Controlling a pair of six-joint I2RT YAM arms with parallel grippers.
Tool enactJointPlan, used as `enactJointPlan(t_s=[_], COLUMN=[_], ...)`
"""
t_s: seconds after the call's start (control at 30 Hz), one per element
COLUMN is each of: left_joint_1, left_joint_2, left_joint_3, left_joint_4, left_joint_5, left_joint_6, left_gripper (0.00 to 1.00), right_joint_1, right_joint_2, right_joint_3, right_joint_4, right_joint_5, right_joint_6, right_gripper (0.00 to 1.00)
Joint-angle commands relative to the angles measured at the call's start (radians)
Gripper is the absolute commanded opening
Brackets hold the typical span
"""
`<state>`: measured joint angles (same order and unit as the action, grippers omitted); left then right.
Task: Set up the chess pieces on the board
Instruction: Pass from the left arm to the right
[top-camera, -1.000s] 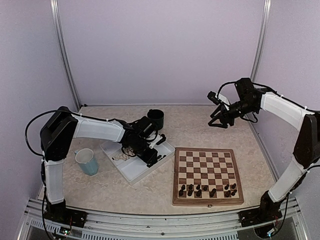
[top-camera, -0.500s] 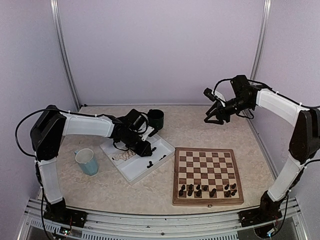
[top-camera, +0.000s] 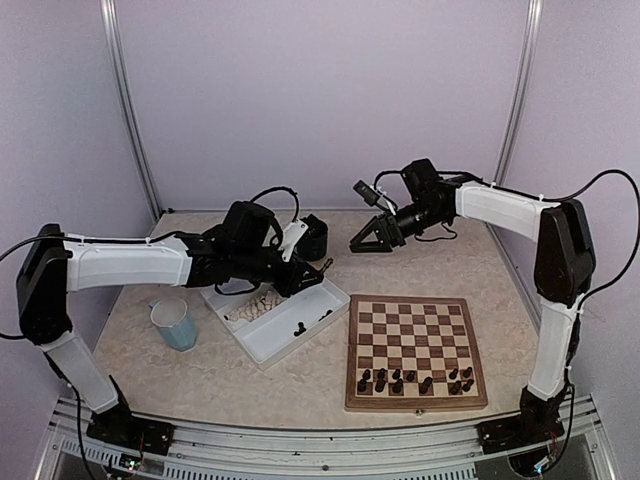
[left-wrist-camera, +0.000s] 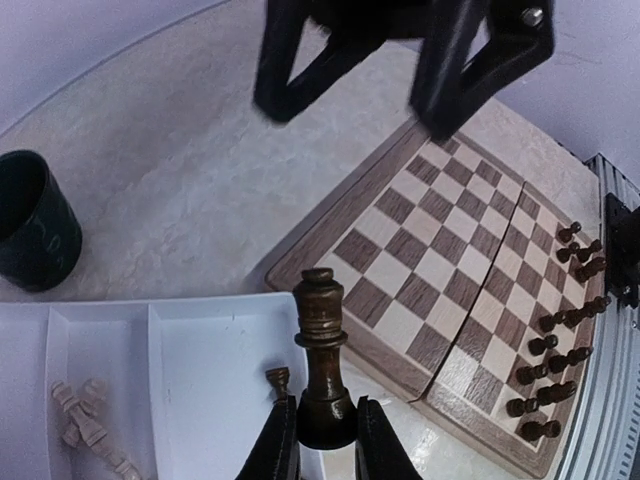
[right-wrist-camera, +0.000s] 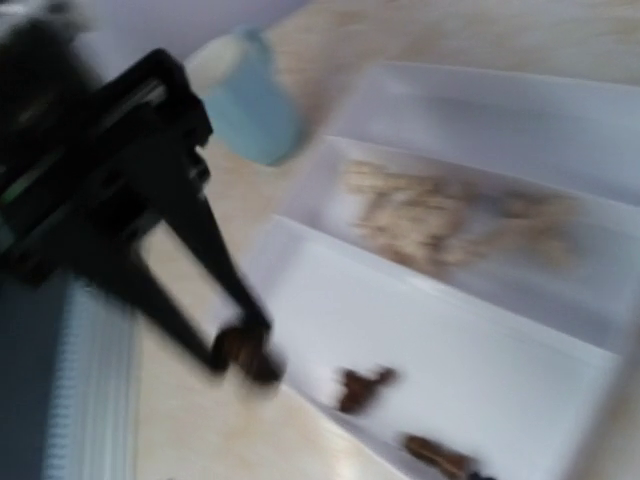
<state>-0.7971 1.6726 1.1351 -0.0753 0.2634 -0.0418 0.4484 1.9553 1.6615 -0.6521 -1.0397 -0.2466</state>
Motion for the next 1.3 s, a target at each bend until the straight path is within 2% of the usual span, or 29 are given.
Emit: enactJointPlan(t_s=[0.0, 0.2, 0.4, 0.5, 0.63, 0.8, 0.97, 1.13, 1.17, 1.2, 1.27], left_joint_1=[-0.038, -0.072, -0.076, -0.075, -0.074, -0.074, -0.08, -0.076, -0.069, -0.06, -0.029], left_joint_2=[-0.024, 0.003, 0.009, 0.013, 0.016, 0.021, 0.017, -0.032, -0.056, -0.072, -0.115], left_joint_3=[0.029, 0.065, 0.065, 0.067, 0.071, 0.074, 0.069, 0.062, 0.057, 0.052, 0.046], left_joint_4=[0.092, 0.081, 0.087, 0.088, 0.086, 0.086, 0.079, -0.026, -0.039, -0.044, -0.047], left_joint_5=[-0.024, -0.029, -0.036, -0.045, -0.077, -0.105, -0.136, -0.152, -0.161, -0.166, -0.147], left_joint_6=[0.029, 0.037, 0.037, 0.033, 0.027, 0.019, 0.034, 0.113, 0.124, 0.129, 0.116], left_gripper=[0.12, 0.12, 0.12, 0.12, 0.12, 0.12, 0.33, 0.43, 0.78, 0.96, 0.99], right_joint_1=[0.065, 0.101, 0.104, 0.105, 0.107, 0.108, 0.107, 0.1, 0.099, 0.099, 0.099], right_joint_2=[0.061, 0.072, 0.052, 0.043, 0.036, 0.032, 0.023, -0.023, -0.039, -0.056, -0.098], right_joint_3=[0.059, 0.05, 0.008, -0.001, -0.002, 0.0, 0.034, 0.063, 0.061, 0.053, 0.024], right_joint_4=[0.051, 0.067, 0.086, 0.09, 0.095, 0.1, 0.051, -0.025, -0.039, -0.049, -0.07], right_joint_5=[-0.131, -0.147, -0.147, -0.148, -0.157, -0.165, -0.114, 0.009, 0.033, 0.057, 0.101], right_joint_6=[0.133, 0.155, 0.155, 0.152, 0.154, 0.154, 0.1, -0.011, -0.032, -0.053, -0.094], right_gripper=[0.62, 0.59, 0.5, 0.39, 0.19, 0.06, 0.03, 0.02, 0.02, 0.02, 0.02])
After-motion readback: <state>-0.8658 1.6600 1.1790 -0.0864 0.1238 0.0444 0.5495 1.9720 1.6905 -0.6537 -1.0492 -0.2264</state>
